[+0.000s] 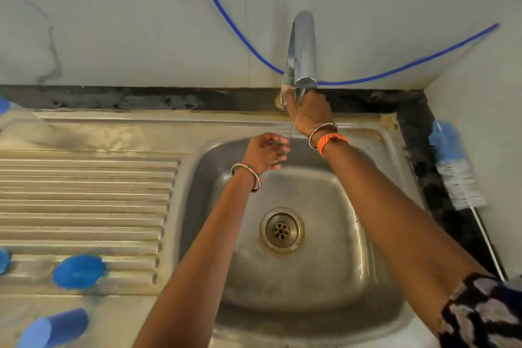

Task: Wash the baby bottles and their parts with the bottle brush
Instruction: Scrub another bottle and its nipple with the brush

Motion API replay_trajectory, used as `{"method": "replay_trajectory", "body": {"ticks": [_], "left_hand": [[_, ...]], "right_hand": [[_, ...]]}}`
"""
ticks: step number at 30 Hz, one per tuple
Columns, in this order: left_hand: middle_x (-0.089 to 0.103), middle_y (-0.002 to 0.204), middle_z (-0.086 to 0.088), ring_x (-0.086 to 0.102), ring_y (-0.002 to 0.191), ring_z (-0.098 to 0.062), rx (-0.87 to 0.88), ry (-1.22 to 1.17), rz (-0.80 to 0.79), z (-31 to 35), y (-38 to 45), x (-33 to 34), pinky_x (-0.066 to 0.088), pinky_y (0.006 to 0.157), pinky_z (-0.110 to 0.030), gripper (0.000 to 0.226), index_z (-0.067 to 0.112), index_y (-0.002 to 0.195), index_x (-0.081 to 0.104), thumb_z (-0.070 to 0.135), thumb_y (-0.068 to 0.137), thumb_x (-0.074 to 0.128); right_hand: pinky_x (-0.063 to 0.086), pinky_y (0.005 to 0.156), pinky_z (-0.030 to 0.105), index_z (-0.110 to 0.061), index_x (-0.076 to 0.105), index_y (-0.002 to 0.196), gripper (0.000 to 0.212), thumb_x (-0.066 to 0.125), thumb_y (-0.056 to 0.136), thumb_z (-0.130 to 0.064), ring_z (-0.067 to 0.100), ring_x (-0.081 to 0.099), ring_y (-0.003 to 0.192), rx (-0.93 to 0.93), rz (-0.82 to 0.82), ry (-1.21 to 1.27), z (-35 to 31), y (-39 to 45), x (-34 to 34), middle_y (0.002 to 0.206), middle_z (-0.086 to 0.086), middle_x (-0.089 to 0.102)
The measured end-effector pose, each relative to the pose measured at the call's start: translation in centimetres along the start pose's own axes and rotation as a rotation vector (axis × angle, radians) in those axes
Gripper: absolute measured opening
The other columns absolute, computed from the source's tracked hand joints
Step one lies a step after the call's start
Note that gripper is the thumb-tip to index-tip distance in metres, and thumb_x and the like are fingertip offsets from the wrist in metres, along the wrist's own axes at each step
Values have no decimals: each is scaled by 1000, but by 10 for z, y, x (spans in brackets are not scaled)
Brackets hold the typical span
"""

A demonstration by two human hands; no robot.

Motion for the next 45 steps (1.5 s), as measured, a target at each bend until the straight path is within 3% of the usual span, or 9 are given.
{"method": "replay_trajectory", "body": {"ticks": [8,12,14,18,26,30,35,40,45], "left_hand": [[59,74,-4,50,64,-17,136,147,53,6,-19,-9,38,61,-26,28,13,80,54,-1,97,37],[59,78,0,53,65,-11,245,225,123,9,-45,-30,43,61,-26,27,18,80,57,-2,94,47],[57,79,4,52,67,-9,287,248,172,11,-59,-47,46,61,-26,30,21,79,57,-3,92,48],[55,76,5,52,69,-8,338,266,248,26,-95,-91,48,57,-25,34,24,78,57,-5,90,46],[56,77,1,53,68,-11,507,104,421,115,-203,-277,47,60,-26,30,18,79,59,-10,87,50],[53,72,-3,51,62,-12,507,-6,583,141,-232,-390,46,49,-20,25,16,78,56,-5,90,51],[54,74,-5,51,62,-12,447,-24,696,153,-227,-485,43,58,-27,24,18,78,54,-1,91,50],[58,93,-13,56,70,-24,395,240,765,153,-218,-519,49,65,-36,14,15,99,51,7,88,54],[42,140,-18,46,126,-33,448,575,681,152,-213,-473,39,101,-39,75,10,146,20,14,86,64]], "right_hand": [[51,70,40,-17,54,60,58,33,94,-59,32,64,70,29,-206,98,14,-35,17,68,9,63],[39,65,27,-13,54,83,5,58,82,-11,23,54,75,62,74,204,28,-89,3,81,6,58],[32,63,25,-14,47,77,20,54,76,5,25,51,75,63,54,146,28,-111,16,78,7,53],[50,85,39,-10,59,97,17,60,80,-5,35,62,97,127,-357,-10,13,-140,89,105,15,64],[51,83,34,-8,71,86,12,60,82,-9,30,65,92,-265,-283,135,-219,-165,139,92,13,72],[44,85,28,-8,58,116,36,62,81,-11,27,59,103,-482,-315,129,-344,-179,199,114,13,62],[43,97,44,-26,25,147,79,68,82,-35,40,42,123,-645,-274,-99,-451,-168,275,144,18,30],[45,89,37,-18,38,140,62,64,84,-14,36,53,113,-625,-409,-108,-471,-150,318,128,18,53],[37,60,26,-12,40,96,38,71,76,-8,26,50,79,-536,-349,70,-442,-154,285,90,10,52]]}}
Point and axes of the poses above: each hand's wrist, its own y-axis towards the middle knuckle, its own x-axis out of the palm, z = x × y, the point moved 10 cm from there along y, towards the middle knuckle
